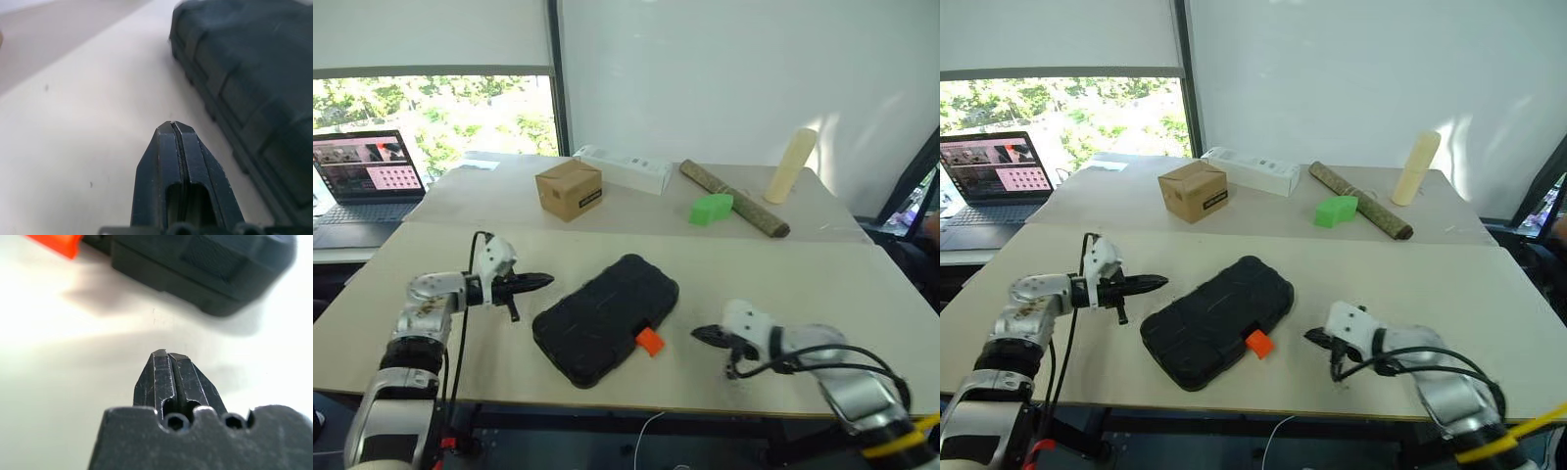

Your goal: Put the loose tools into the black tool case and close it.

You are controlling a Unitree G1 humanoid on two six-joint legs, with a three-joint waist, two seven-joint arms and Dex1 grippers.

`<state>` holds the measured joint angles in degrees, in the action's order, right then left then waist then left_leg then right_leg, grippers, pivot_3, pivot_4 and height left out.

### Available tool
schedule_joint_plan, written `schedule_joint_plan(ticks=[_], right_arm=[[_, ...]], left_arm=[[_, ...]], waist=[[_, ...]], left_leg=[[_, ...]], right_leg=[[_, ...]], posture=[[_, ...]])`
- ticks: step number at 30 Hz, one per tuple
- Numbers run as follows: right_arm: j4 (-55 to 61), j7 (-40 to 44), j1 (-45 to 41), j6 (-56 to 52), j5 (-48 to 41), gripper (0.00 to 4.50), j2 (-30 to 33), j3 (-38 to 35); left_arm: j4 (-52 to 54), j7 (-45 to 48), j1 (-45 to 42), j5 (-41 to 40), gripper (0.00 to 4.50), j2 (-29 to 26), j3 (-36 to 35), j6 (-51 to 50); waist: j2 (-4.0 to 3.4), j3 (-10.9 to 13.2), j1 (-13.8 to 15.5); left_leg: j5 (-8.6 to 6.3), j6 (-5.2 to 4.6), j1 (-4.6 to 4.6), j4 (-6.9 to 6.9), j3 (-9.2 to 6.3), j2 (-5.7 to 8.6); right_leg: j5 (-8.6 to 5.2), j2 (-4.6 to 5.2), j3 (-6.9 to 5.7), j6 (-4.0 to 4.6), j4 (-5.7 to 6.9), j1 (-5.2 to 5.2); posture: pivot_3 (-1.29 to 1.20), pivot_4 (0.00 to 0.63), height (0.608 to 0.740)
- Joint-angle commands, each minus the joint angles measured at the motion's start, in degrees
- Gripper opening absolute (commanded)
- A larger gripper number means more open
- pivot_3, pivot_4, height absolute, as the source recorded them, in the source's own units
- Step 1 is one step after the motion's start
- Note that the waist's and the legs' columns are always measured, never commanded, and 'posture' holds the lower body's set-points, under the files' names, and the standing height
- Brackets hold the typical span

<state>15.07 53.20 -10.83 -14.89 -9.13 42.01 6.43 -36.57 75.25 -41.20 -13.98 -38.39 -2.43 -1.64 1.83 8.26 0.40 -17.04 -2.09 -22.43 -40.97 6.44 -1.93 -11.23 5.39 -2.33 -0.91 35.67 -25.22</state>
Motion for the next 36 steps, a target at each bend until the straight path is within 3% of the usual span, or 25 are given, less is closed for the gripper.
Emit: schedule_joint_plan(ticks=[1, 6, 18, 28, 36], right_arm=[[10.6, 1.0, 1.8, -4.7, -7.0, 0.1, 0.4, -3.2], [14.9, -1.1, 1.9, -7.7, -6.1, 0.1, -0.7, 0.6], [6.2, -2.1, -5.2, -2.8, 1.3, 0.1, -5.0, 9.3], [1.4, -1.5, -9.3, -0.6, 3.4, 0.1, -8.3, 11.5], [5.0, 0.8, -4.7, -1.5, 2.8, 0.1, -4.6, 9.6]], left_arm=[[7.8, 2.7, -1.5, -2.1, 0.0, 0.2, 1.4, -3.9], [15.5, 2.3, -1.3, 0.2, 0.0, 3.5, 7.4, -6.5], [13.2, -2.0, -0.3, 6.4, 0.0, 4.5, 11.9, -5.5], [12.0, -2.5, 0.1, 7.3, 0.0, 4.3, 12.6, -5.6], [11.8, -2.8, 0.6, 7.6, 0.0, 4.4, 13.1, -5.0]], waist=[[0.0, 0.0, -0.1], [0.01, 0.0, 0.0], [0.02, 0.0, -0.3], [0.02, 0.0, -0.3], [0.01, 0.0, -0.2]], left_leg=[[0.0, 0.0, 0.02, -0.01, 0.0, 0.0], [-0.23, -0.39, 0.13, -0.08, -0.04, 0.02], [-0.21, -0.38, 0.14, -0.23, -0.05, 0.02], [-0.21, -0.37, 0.17, -0.29, -0.05, 0.01], [-0.21, -0.38, 0.19, -0.29, -0.06, 0.01]], right_leg=[[0.0, 0.0, 0.01, 0.0, 0.01, 0.01], [-0.01, 0.02, 0.06, -0.01, -0.07, 0.1], [-0.02, -0.04, 0.1, 0.04, 0.02, 0.05], [-0.01, -0.03, 0.1, 0.04, 0.08, 0.07], [-0.02, -0.03, 0.11, 0.04, 0.09, 0.1]], posture=[[0.0, 0.15, 0.74], [0.0, 0.15, 0.74], [0.0, 0.15, 0.74], [0.0, 0.15, 0.74], [0.0, 0.15, 0.74]])
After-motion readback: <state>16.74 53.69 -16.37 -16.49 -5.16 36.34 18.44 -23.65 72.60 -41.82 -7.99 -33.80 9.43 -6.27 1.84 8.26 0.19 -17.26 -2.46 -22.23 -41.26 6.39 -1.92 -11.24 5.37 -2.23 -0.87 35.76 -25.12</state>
